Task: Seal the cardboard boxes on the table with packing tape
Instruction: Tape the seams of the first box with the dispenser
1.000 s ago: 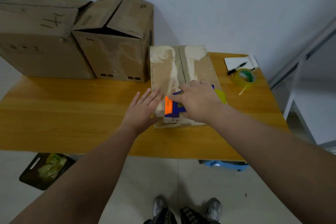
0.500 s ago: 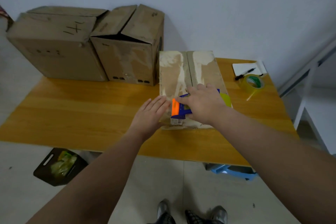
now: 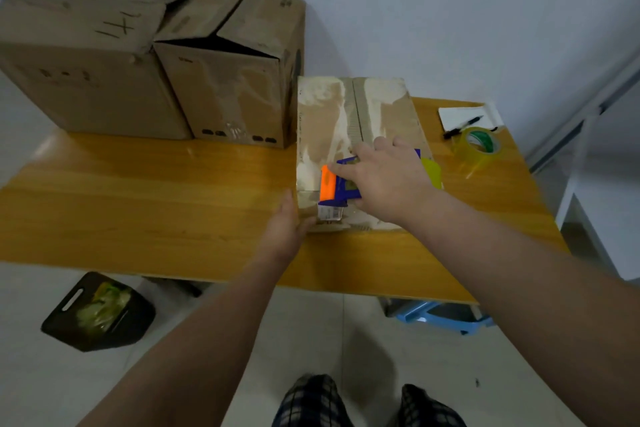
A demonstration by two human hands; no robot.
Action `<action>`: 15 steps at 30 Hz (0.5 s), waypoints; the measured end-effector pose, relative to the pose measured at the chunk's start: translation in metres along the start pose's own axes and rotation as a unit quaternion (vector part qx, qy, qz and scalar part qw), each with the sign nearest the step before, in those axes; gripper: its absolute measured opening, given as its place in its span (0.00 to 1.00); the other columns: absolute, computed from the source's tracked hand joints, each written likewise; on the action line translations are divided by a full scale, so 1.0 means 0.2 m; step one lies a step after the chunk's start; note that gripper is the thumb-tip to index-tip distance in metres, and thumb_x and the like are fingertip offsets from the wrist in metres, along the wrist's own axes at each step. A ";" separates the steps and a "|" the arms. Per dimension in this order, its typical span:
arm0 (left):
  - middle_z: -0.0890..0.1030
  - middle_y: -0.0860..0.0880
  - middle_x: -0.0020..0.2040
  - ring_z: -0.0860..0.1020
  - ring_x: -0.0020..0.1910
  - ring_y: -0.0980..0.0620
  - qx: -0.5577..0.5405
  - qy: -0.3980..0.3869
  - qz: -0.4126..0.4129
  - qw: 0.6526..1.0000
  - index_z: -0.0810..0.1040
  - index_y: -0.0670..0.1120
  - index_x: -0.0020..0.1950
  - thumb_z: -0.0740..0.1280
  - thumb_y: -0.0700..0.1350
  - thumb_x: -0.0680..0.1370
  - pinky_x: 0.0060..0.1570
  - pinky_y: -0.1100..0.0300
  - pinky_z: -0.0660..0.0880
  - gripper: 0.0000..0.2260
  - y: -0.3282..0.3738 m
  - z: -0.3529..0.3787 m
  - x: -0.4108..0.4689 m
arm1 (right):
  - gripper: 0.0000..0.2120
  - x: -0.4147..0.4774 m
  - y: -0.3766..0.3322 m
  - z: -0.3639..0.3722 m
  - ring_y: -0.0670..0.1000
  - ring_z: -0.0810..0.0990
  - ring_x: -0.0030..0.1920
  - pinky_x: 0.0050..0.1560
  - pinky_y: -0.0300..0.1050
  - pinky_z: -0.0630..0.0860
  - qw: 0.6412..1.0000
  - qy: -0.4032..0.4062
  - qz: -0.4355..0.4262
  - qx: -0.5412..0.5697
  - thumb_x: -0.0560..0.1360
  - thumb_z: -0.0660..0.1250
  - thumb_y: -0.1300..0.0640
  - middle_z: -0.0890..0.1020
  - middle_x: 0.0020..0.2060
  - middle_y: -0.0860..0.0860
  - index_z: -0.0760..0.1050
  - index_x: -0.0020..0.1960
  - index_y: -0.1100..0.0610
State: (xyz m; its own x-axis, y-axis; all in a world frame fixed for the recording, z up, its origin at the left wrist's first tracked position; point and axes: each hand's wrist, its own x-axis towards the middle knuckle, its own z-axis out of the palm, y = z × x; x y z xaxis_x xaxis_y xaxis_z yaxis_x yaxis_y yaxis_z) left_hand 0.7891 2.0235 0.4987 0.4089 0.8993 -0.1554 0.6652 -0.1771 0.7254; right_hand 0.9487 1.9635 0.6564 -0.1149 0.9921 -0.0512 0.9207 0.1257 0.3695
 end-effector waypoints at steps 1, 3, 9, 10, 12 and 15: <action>0.62 0.47 0.75 0.63 0.71 0.50 -0.018 0.038 0.052 0.998 0.51 0.48 0.77 0.64 0.50 0.79 0.64 0.55 0.65 0.32 0.03 -0.05 -0.02 | 0.28 0.00 0.00 -0.01 0.58 0.72 0.59 0.55 0.56 0.68 1.000 0.000 -0.001 0.000 0.76 0.63 0.44 0.73 0.62 0.54 0.58 0.74 0.43; 0.58 0.51 0.76 0.56 0.74 0.55 0.037 0.092 0.161 0.982 0.52 0.50 0.77 0.64 0.50 0.79 0.67 0.58 0.59 0.30 0.10 -0.15 -0.03 | 0.28 0.00 0.00 -0.01 0.58 0.72 0.59 0.56 0.56 0.68 1.000 -0.002 -0.004 -0.001 0.76 0.63 0.43 0.73 0.61 0.54 0.58 0.74 0.43; 0.56 0.50 0.77 0.52 0.75 0.55 0.267 0.045 0.242 0.932 0.54 0.47 0.77 0.58 0.49 0.81 0.71 0.62 0.49 0.25 0.17 -0.28 0.00 | 0.28 -0.01 0.01 -0.01 0.60 0.71 0.61 0.57 0.57 0.67 1.000 -0.010 -0.016 -0.008 0.77 0.61 0.44 0.70 0.64 0.55 0.56 0.75 0.43; 0.54 0.50 0.77 0.51 0.76 0.55 0.305 0.035 0.257 0.916 0.52 0.47 0.77 0.59 0.48 0.81 0.71 0.63 0.46 0.26 0.17 -0.28 -0.01 | 0.29 -0.01 0.01 -0.01 0.60 0.71 0.61 0.57 0.57 0.67 1.000 -0.014 -0.018 -0.007 0.77 0.61 0.44 0.70 0.65 0.55 0.56 0.75 0.43; 0.52 0.50 0.77 0.49 0.76 0.55 0.330 0.029 0.250 0.910 0.49 0.48 0.77 0.60 0.46 0.81 0.71 0.62 0.44 0.29 0.16 -0.26 -0.02 | 0.29 0.00 0.02 -0.02 0.60 0.71 0.61 0.57 0.56 0.67 0.999 -0.023 -0.028 -0.005 0.77 0.61 0.44 0.70 0.65 0.56 0.56 0.75 0.43; 0.50 0.51 0.78 0.47 0.76 0.56 0.323 0.032 0.214 0.922 0.47 0.49 0.77 0.60 0.48 0.80 0.72 0.59 0.43 0.30 0.17 -0.24 -0.05 | 0.30 0.01 0.07 -0.05 0.58 0.71 0.61 0.58 0.54 0.67 0.998 -0.033 -0.046 0.019 0.77 0.61 0.41 0.71 0.65 0.55 0.55 0.76 0.43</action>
State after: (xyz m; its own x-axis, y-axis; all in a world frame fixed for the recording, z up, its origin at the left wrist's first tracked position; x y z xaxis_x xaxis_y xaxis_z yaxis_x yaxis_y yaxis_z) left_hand 0.7785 2.0269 0.5569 0.6953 0.7107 0.1072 0.6939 -0.7026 0.1578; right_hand 0.9585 1.9679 0.6703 -0.1756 0.9737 -0.1449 0.9212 0.2144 0.3248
